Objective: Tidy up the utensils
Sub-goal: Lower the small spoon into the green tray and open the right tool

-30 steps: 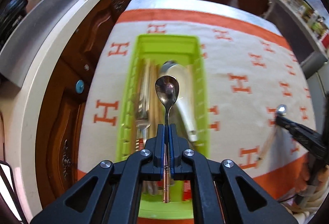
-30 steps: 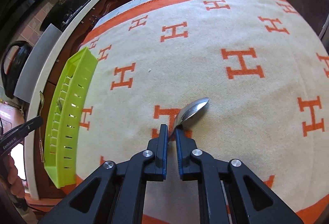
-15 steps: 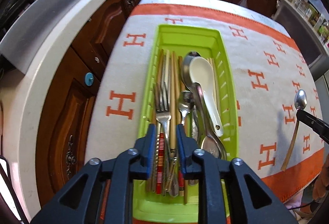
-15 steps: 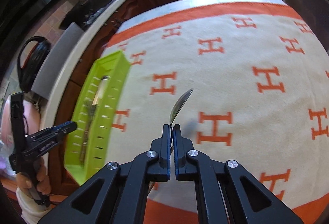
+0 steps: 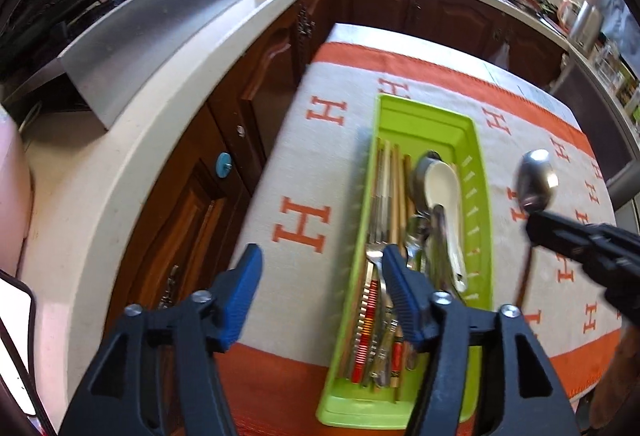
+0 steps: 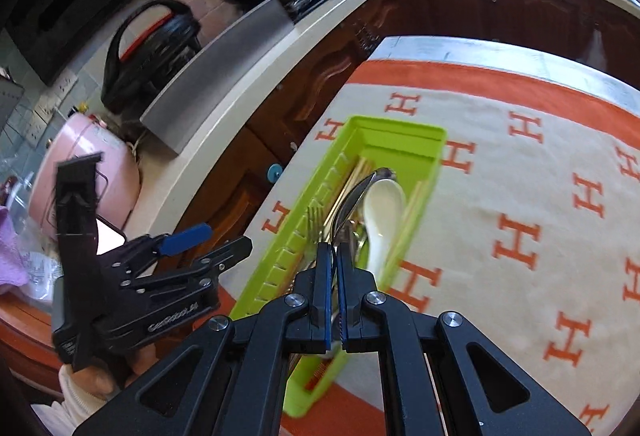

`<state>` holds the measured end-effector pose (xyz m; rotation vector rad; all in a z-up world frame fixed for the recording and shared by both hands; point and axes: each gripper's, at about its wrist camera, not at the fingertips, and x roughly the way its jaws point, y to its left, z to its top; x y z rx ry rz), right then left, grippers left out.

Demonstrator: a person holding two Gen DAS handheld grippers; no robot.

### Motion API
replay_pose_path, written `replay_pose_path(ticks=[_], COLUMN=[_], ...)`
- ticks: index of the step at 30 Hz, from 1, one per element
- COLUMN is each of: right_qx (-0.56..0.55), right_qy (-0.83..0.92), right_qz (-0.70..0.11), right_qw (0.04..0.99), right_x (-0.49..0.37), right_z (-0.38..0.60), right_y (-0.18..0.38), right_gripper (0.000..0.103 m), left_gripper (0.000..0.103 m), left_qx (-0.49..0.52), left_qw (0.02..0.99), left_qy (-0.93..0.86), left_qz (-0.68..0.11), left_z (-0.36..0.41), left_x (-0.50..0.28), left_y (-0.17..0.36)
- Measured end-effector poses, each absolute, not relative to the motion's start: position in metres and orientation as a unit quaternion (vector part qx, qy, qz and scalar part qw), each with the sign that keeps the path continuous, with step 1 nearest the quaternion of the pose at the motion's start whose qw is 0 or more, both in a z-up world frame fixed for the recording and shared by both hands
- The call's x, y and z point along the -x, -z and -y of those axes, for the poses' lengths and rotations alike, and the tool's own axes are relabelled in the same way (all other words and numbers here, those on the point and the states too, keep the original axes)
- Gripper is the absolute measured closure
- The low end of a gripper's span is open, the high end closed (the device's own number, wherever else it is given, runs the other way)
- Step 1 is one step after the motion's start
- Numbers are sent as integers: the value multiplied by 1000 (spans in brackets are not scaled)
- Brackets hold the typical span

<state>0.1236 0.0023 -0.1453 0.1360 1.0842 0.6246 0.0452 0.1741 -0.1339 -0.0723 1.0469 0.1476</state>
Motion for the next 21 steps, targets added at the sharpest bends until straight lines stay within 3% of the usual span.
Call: replay_pose_path(ticks=[10, 13, 15, 21], right_qx=[2, 3, -4, -23], right_qy=[-287, -284, -281, -272], right_qz=[-552, -553, -546, -530], right_qw=[783, 784, 790, 803], right_x=[-149, -151, -151, -139], right_z=[-73, -72, -67, -32], right_y=[198, 203, 199, 181], right_gripper=[99, 88, 75, 75], left_gripper=[31, 21, 18, 14], left_qx=[51, 55, 55, 52], left_qw=[852, 851, 852, 852], left_qy=[-97, -97, -95, -86], left_qz=[-512, -513, -513, -514], left_z=[-197, -197, -194, -180], left_x=[-50, -51, -51, -52], left_y=[154, 156, 155, 150])
